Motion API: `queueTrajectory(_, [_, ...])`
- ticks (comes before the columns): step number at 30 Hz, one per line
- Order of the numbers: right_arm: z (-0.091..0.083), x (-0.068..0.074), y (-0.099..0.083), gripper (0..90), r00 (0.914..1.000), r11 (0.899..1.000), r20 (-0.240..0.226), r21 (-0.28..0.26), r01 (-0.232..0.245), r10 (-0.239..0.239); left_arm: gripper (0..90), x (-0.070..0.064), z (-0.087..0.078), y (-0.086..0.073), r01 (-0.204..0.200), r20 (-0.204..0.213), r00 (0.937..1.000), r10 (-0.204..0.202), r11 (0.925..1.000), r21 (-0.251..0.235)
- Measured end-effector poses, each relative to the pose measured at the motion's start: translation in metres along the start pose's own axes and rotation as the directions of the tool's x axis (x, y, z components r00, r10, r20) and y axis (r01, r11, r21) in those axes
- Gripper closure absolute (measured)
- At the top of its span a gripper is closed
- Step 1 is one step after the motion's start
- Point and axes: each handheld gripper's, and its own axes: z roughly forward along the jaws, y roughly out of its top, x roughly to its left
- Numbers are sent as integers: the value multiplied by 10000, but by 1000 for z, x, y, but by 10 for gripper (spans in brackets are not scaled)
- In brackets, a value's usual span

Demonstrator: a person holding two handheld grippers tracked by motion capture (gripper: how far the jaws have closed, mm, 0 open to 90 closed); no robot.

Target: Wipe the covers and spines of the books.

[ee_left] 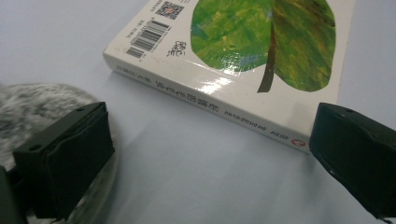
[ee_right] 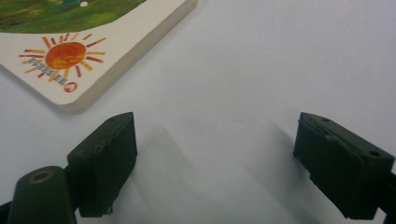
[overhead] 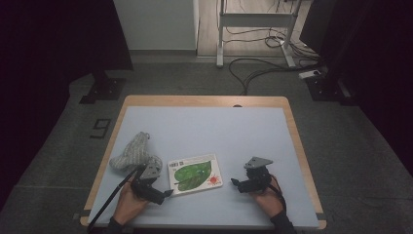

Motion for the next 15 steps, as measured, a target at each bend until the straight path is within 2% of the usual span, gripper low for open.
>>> queueTrajectory(7, [0, 0, 0, 126, 10000, 10000, -3, 5, -29, 29, 0, -6, 8, 5, 12, 324, 9995, -9, 9999, -111])
queueTrajectory(11, [0, 0, 0, 127, 10000, 10000, -42, 8, -48, 48, 0, -9, 14, 7, 92, 655, 9978, -79, 9998, -203])
queueTrajectory(15, [-1, -2, 0, 130, 9996, 9997, -132, -82, -245, 244, 0, -10, 18, 9, 179, 926, 9956, -156, 9996, -237])
